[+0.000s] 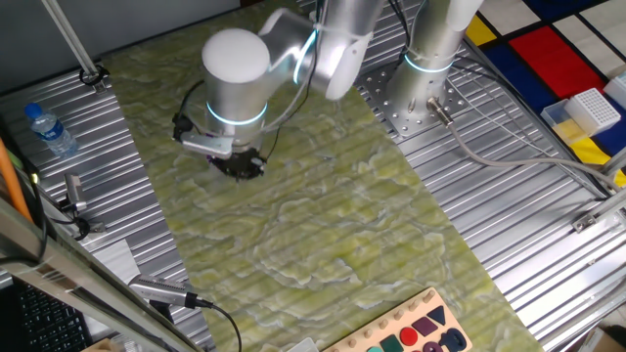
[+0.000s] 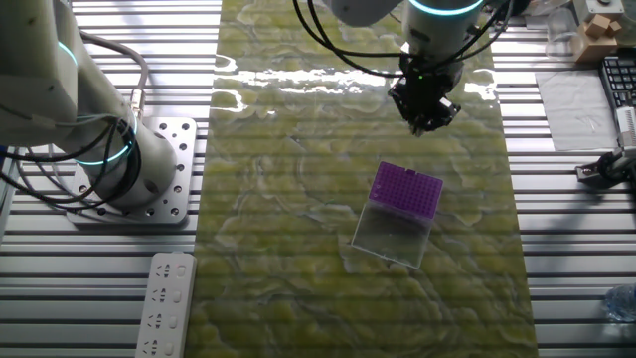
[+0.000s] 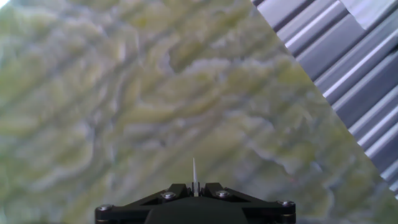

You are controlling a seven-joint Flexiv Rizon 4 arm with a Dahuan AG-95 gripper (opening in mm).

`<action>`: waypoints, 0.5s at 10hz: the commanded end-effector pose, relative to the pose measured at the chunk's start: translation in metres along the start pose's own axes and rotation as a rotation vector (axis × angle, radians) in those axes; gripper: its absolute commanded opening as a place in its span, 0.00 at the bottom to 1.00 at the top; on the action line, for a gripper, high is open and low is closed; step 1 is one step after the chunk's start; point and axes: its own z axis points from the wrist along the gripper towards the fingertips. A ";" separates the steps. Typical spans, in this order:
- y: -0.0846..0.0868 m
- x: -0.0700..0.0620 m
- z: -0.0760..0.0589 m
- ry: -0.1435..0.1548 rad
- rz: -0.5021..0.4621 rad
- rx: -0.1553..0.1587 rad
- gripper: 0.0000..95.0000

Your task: Insert a small pipette tip into the holder for small pipette tips

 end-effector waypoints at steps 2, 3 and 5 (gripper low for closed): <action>-0.013 0.027 -0.017 0.076 -0.103 0.036 0.00; -0.014 0.034 -0.021 0.111 -0.136 0.049 0.00; -0.016 0.050 -0.029 0.151 -0.168 0.052 0.00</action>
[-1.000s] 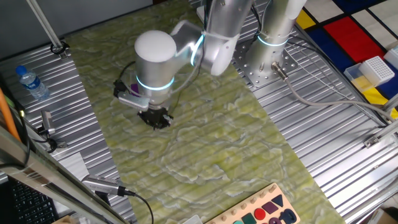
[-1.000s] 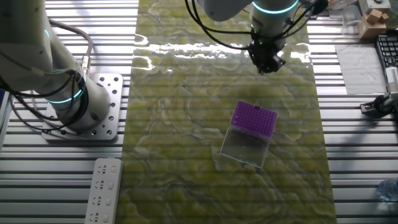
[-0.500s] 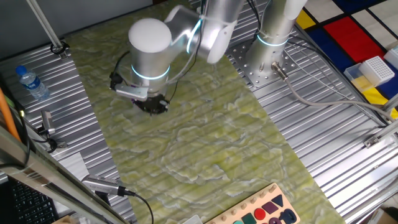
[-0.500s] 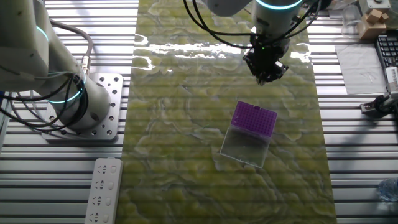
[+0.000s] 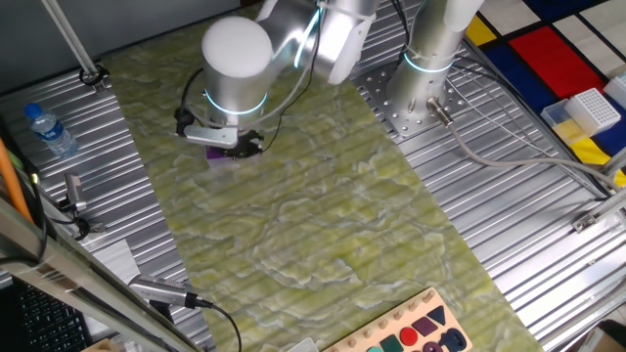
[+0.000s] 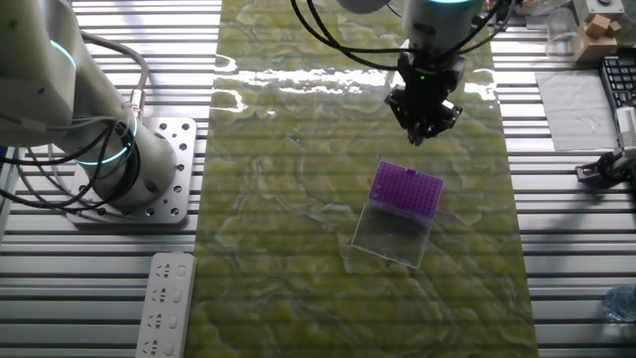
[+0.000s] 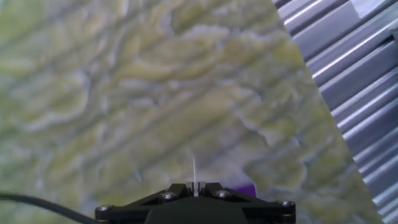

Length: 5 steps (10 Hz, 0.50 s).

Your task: Insert a small pipette tip into the holder for small pipette tips

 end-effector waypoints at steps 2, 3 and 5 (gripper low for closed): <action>0.001 0.032 -0.011 0.103 -0.093 0.022 0.00; 0.002 0.037 -0.011 0.120 -0.105 0.024 0.00; 0.002 0.052 -0.006 0.184 -0.144 0.015 0.00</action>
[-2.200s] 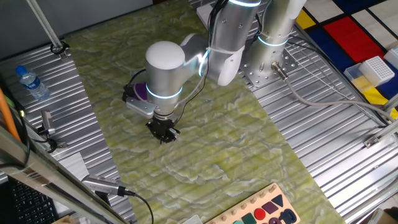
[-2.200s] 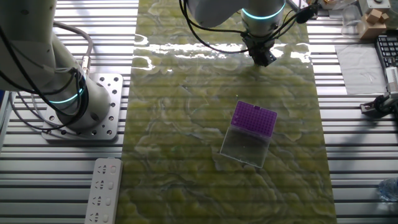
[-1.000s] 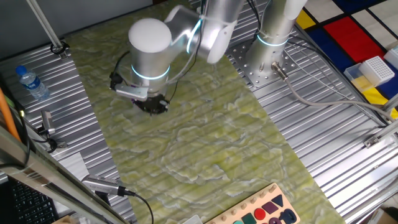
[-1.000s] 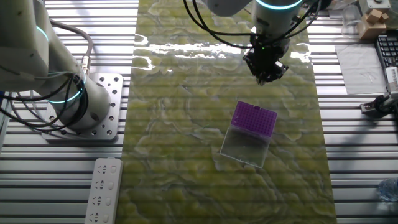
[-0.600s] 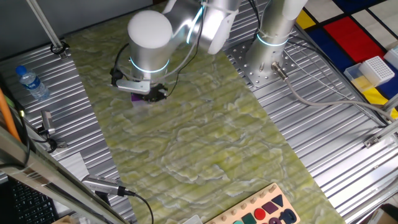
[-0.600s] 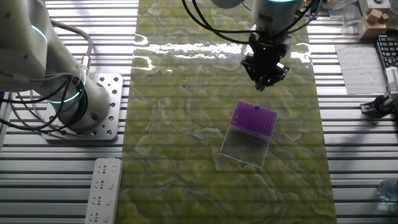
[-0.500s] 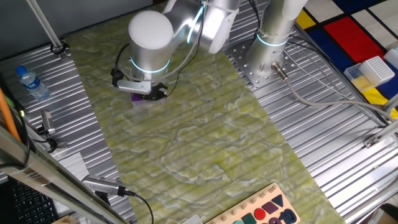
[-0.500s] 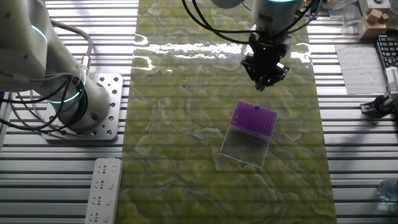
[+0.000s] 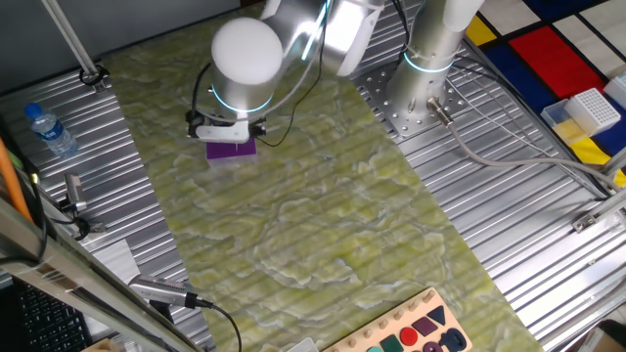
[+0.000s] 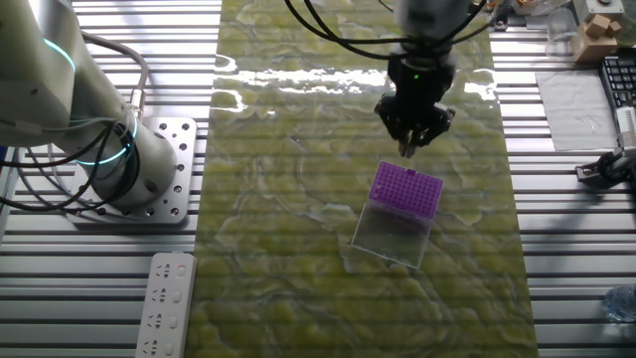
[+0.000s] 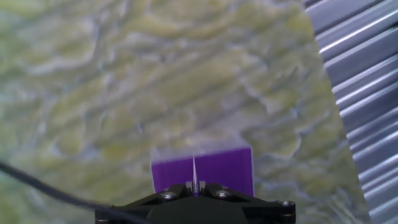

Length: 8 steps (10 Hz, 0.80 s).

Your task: Insert a small pipette tip into the holder for small pipette tips

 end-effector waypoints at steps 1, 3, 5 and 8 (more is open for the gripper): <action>0.003 0.017 0.010 0.059 -0.044 -0.010 0.00; 0.003 0.018 0.017 0.084 -0.062 -0.011 0.00; 0.003 0.017 0.020 0.118 -0.100 -0.019 0.00; 0.004 0.017 0.021 0.167 -0.185 -0.014 0.00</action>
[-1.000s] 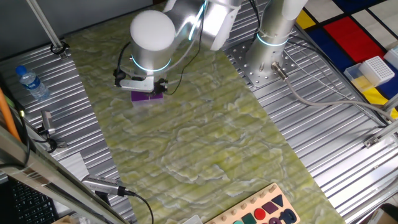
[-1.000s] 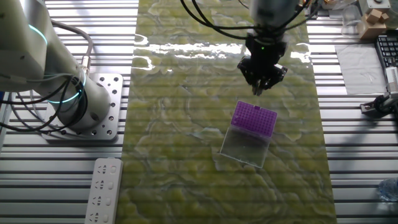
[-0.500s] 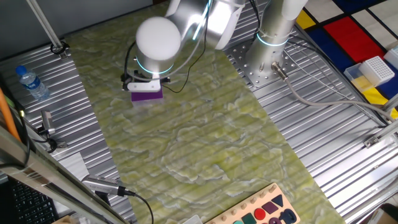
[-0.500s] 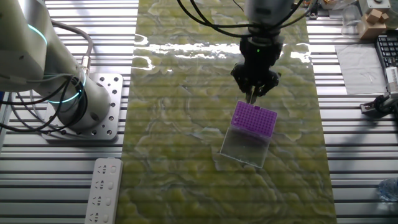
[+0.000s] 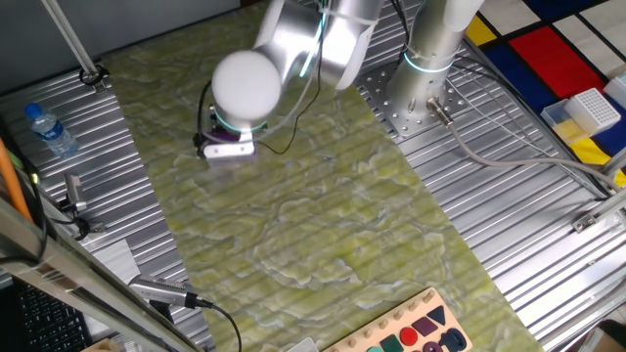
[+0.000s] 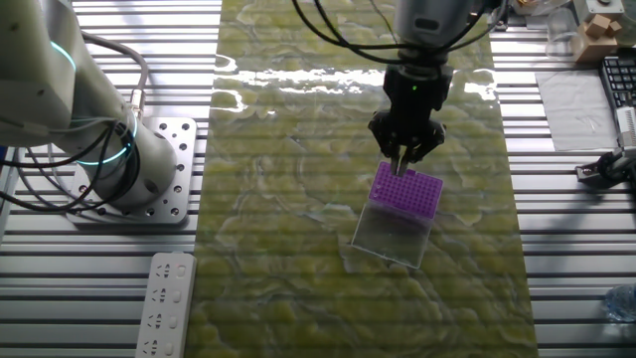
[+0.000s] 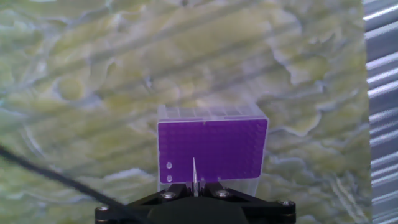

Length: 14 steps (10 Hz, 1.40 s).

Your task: Insert a small pipette tip into the holder for small pipette tips

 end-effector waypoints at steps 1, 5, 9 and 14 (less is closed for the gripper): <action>0.003 0.001 0.002 0.033 -0.053 0.004 0.00; 0.011 0.001 0.008 0.086 -0.103 -0.002 0.00; 0.020 0.001 0.013 0.132 -0.131 -0.033 0.00; 0.025 -0.001 0.019 0.175 -0.119 -0.049 0.00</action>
